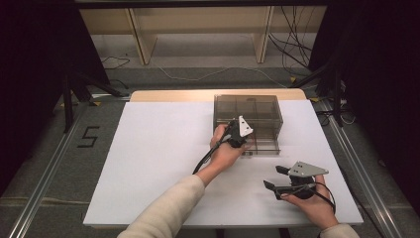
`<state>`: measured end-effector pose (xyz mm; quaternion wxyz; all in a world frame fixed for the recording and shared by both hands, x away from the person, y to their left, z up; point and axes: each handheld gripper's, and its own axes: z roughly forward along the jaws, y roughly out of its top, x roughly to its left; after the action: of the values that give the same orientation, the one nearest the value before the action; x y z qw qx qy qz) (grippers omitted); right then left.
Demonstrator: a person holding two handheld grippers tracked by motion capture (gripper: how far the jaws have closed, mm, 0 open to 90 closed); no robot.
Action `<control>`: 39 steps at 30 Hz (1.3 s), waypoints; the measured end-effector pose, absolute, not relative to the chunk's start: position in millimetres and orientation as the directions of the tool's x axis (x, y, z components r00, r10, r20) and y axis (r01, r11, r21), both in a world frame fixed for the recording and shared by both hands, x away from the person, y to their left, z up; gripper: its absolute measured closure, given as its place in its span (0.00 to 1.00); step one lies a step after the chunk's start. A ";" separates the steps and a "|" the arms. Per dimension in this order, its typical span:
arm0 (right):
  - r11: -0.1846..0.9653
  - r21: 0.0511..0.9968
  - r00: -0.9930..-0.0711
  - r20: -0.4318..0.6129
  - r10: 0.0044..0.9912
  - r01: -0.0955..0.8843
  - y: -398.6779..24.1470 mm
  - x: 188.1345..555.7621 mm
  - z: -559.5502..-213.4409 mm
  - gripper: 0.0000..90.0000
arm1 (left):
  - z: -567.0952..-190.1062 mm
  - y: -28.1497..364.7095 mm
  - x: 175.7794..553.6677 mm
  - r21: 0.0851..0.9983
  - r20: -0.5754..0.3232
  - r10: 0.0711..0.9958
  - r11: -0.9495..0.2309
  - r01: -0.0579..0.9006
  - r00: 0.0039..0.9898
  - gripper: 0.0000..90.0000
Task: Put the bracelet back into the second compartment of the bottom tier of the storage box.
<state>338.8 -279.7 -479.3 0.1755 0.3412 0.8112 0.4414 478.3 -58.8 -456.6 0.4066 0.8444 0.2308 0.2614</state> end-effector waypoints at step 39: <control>0.369 0.838 -0.702 0.023 0.712 0.401 -279.0 338.6 -479.4 0.31 | -469.4 -68.5 475.7 0.770 0.282 0.560 -0.616 0.165 0.779 0.96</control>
<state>338.6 -279.0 -479.4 0.1746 0.3441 0.8087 0.4440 475.7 -68.5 -469.4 0.3841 0.8613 0.2105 0.2574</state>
